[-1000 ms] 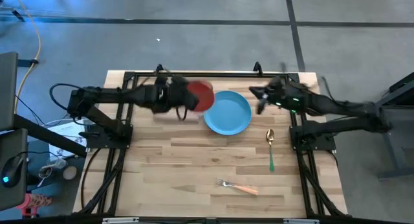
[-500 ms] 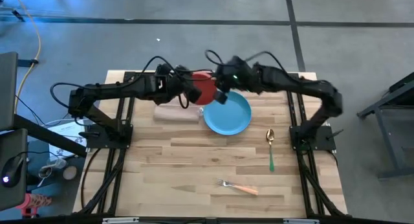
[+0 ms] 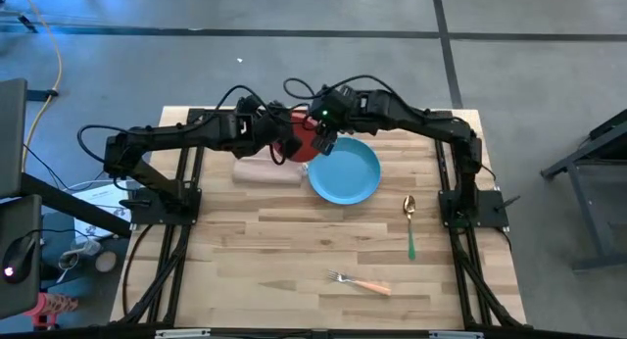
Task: Set table place
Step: Stack the orange bowl on top of the blue plate
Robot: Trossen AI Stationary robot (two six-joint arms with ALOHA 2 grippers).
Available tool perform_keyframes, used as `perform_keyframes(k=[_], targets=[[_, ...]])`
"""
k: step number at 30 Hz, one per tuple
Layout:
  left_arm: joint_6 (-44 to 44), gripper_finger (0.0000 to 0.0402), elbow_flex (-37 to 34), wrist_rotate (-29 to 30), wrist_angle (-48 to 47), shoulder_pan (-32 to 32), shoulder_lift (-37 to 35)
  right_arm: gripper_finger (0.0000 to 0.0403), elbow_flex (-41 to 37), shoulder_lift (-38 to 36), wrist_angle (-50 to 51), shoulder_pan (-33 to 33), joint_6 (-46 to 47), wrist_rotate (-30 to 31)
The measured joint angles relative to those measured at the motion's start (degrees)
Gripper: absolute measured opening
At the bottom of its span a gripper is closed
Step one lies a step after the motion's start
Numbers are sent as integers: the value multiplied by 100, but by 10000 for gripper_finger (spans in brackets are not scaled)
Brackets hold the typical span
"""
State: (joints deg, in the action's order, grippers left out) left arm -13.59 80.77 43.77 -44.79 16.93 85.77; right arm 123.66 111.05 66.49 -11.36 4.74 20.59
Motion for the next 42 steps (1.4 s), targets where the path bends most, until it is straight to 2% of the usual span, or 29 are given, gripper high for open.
perform_keyframes(k=[5,10,15,18,24,30,34,42], targets=[[31,0,6,-3,25,-2,1,185,113,-71,209,7,-29,127],[-19,0,24,15,100,-4,-4,185,307,-483,847,45,257,199],[-61,0,24,16,286,-2,-4,185,294,-794,2118,298,1170,1055],[-114,0,23,17,503,-2,-4,185,294,-863,2349,676,1717,1449],[-123,0,23,17,871,-2,-4,185,-375,-853,1456,1527,1892,2506],[-126,0,22,-140,1034,-2,-4,185,-1398,-849,516,1983,2196,3578],[-124,0,22,-263,1071,-2,-6,185,-1690,-853,181,2004,2232,3740],[-78,0,22,-387,1050,-6,-6,185,-1697,-997,115,1743,2436,4006]])
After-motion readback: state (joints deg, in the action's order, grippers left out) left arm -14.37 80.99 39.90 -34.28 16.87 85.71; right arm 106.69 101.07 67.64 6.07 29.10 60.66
